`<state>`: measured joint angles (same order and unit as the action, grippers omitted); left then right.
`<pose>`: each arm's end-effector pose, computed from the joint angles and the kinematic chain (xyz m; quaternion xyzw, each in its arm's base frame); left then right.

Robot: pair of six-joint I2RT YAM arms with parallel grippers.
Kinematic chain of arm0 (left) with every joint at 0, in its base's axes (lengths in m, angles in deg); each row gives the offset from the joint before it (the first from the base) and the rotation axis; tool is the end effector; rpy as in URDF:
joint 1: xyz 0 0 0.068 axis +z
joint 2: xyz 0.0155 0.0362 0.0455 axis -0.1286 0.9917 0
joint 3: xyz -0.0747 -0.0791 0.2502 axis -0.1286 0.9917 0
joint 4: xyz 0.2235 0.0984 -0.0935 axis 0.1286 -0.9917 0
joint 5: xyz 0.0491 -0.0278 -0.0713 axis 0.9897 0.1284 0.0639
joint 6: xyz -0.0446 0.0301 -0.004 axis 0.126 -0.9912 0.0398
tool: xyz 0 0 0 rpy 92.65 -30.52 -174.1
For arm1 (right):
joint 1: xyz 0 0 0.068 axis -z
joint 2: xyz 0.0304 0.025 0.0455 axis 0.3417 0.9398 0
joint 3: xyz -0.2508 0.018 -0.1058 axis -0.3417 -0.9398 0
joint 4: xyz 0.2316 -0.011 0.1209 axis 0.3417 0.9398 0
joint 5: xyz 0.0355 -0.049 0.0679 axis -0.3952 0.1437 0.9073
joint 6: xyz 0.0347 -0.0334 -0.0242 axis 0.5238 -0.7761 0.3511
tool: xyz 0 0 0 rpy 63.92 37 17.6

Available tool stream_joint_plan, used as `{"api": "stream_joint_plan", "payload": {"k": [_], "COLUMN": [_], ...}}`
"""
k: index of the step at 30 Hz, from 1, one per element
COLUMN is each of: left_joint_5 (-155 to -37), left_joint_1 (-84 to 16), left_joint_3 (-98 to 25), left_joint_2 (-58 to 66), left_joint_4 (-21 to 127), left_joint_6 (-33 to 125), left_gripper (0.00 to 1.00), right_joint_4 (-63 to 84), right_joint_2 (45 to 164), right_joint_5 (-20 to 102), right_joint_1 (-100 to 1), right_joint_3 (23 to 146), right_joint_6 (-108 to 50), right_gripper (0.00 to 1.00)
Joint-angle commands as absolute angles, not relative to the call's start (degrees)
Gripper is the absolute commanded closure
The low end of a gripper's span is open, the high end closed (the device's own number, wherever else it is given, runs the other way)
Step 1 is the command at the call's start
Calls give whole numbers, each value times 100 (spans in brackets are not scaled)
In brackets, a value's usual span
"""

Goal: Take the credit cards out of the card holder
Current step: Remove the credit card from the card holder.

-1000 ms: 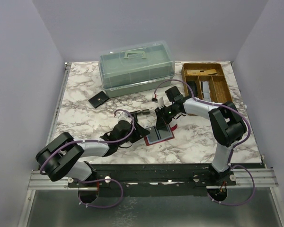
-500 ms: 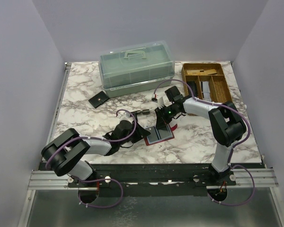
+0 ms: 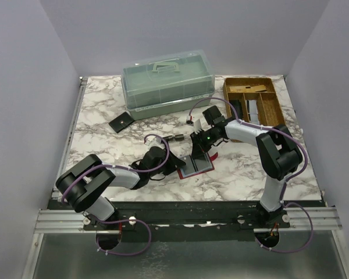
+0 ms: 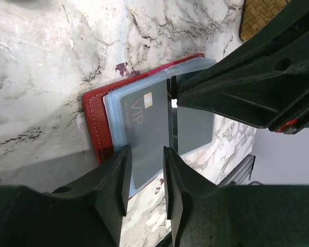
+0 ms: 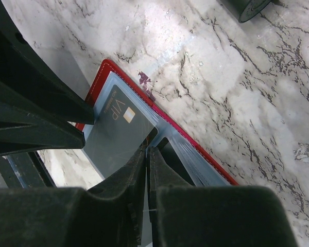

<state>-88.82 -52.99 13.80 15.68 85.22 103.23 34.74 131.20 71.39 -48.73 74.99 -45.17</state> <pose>0.1806 -0.1854 0.1246 -0.1716 0.8515 -0.4215 0.2605 0.3092 0.1947 0.1551 -0.3666 0.8519 0.3468 0.1399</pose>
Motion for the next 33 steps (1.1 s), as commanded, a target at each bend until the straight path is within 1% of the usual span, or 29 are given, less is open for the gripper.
{"api": "stream_joint_plan", "payload": {"k": [1,8,17,23,29,31,32,33], "left_joint_5": [-8870,-8816,-9027,-8983,-8816,-8816,-8745,-8667], "left_joint_1": [-5318,-5318,-5317,-5318,-5317,-5318,-5318,-5314], "left_joint_3": [1189,920,622,619,812,883,906,926], "left_joint_2": [1573,1387,1976,2026,2054,2120,2158,2200], "left_joint_4": [8045,7361,7483,7542,7550,7566,7576,7585], "left_joint_6": [10371,10177,10185,10206,10279,10316,10334,10340], "left_gripper": [64,63,63,63,64,64,66,71], "right_joint_4": [3644,3653,3676,3710,3744,3710,3706,3724], "right_joint_2": [13262,13279,13309,13320,13056,12942,12892,12840], "right_joint_5": [6916,6918,6922,6932,7116,7312,7414,7499], "right_joint_1": [-4836,-4835,-4836,-4834,-4758,-4689,-4655,-4627], "right_joint_3": [7590,7597,7598,7633,7662,7621,7609,7620], "right_joint_6": [-4606,-4597,-4588,-4591,-4606,-4613,-4627,-4669], "right_gripper": [89,89,89,88,86,86,86,86]}}
